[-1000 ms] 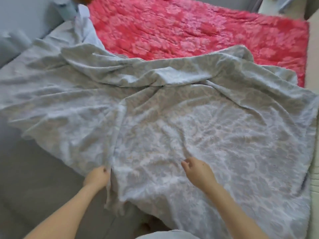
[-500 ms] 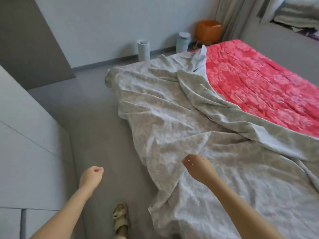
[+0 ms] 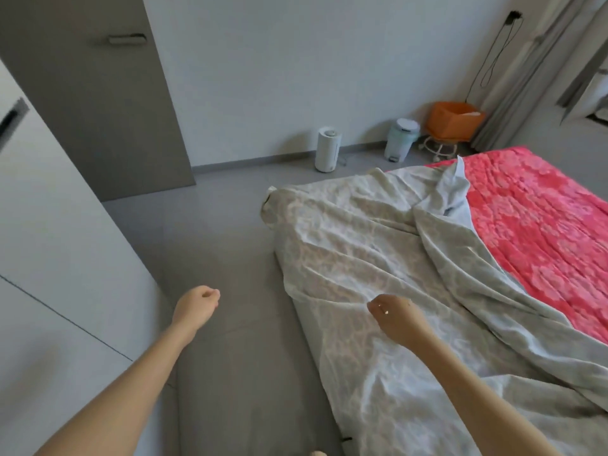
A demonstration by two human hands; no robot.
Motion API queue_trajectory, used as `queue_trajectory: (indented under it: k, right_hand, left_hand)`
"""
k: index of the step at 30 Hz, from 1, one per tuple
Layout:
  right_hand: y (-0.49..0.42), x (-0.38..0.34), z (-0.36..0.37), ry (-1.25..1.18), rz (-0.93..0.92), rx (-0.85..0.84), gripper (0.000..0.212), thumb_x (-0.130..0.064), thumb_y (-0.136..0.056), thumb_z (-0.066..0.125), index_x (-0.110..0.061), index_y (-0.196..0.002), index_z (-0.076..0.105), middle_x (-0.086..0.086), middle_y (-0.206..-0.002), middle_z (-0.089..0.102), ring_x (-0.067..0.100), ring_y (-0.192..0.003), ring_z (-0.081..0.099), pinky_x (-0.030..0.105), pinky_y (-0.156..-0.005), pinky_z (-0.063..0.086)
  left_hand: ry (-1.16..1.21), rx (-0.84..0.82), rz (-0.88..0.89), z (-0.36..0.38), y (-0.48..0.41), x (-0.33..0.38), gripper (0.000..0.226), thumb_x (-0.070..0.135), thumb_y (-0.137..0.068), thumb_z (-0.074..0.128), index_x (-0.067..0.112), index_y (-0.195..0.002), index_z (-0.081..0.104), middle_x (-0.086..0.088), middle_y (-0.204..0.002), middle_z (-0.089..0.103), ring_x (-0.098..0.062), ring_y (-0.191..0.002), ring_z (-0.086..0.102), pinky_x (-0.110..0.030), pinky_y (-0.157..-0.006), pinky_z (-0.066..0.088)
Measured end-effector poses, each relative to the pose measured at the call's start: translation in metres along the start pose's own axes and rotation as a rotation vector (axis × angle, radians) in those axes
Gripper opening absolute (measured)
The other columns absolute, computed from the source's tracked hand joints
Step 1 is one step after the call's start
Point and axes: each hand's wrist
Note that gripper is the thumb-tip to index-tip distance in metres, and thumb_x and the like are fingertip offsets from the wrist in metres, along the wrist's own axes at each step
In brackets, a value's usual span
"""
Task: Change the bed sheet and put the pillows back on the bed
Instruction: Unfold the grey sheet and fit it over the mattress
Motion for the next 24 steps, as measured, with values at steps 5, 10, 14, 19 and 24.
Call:
queue_trajectory:
  k: [5, 10, 14, 19, 24]
  right_hand:
    - [-0.109, -0.039, -0.021, 0.003, -0.012, 0.053, 0.030, -0.035, -0.099, 0.042, -0.022, -0.083, 0.064, -0.003, -0.079, 0.067, 0.015, -0.069, 0.060, 0.030, -0.060, 0.048]
    - [-0.241, -0.085, -0.040, 0.016, -0.002, -0.021, 0.037, -0.036, -0.099, 0.042, -0.024, -0.065, 0.049, -0.006, -0.065, 0.057, 0.011, -0.059, 0.054, 0.023, -0.046, 0.035]
    - [-0.353, -0.125, -0.046, 0.068, -0.019, -0.118, 0.034, -0.039, -0.100, 0.039, -0.016, -0.103, 0.065, 0.000, -0.092, 0.067, 0.016, -0.077, 0.061, 0.025, -0.059, 0.045]
    - [-0.483, -0.184, -0.040, 0.089, -0.023, -0.192, 0.038, -0.036, -0.100, 0.039, -0.009, -0.107, 0.065, 0.005, -0.100, 0.068, 0.021, -0.088, 0.065, 0.029, -0.069, 0.050]
    - [-0.611, -0.236, -0.018, 0.088, 0.039, -0.191, 0.035, -0.033, -0.099, 0.040, -0.010, -0.106, 0.066, 0.004, -0.103, 0.068, 0.021, -0.090, 0.065, 0.033, -0.076, 0.055]
  left_hand:
    - [0.024, -0.020, 0.027, -0.007, -0.092, 0.063, 0.021, 0.021, -0.093, 0.051, 0.014, -0.078, 0.063, -0.006, -0.078, 0.068, -0.025, -0.075, 0.063, -0.036, -0.077, 0.052]
    - [0.001, -0.171, -0.002, -0.017, -0.207, 0.136, 0.018, 0.018, -0.096, 0.048, 0.014, -0.080, 0.056, -0.005, -0.064, 0.064, -0.014, -0.052, 0.058, -0.020, -0.049, 0.036]
    - [-0.015, -0.197, -0.005, -0.028, -0.301, 0.189, 0.016, 0.018, -0.096, 0.047, 0.014, -0.083, 0.056, -0.004, -0.066, 0.063, -0.014, -0.052, 0.056, -0.020, -0.047, 0.028]
    - [0.030, -0.213, -0.048, -0.035, -0.411, 0.224, 0.017, 0.018, -0.096, 0.047, 0.015, -0.082, 0.057, -0.003, -0.068, 0.062, -0.015, -0.057, 0.055, -0.021, -0.051, 0.030]
    - [-0.033, -0.256, -0.083, -0.028, -0.553, 0.227, 0.024, 0.022, -0.096, 0.048, 0.015, -0.076, 0.059, -0.004, -0.073, 0.064, -0.019, -0.066, 0.057, -0.026, -0.061, 0.039]
Point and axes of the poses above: each hand's wrist, its own y-axis away from the middle knuckle, its own z-axis out of the palm, x = y × z
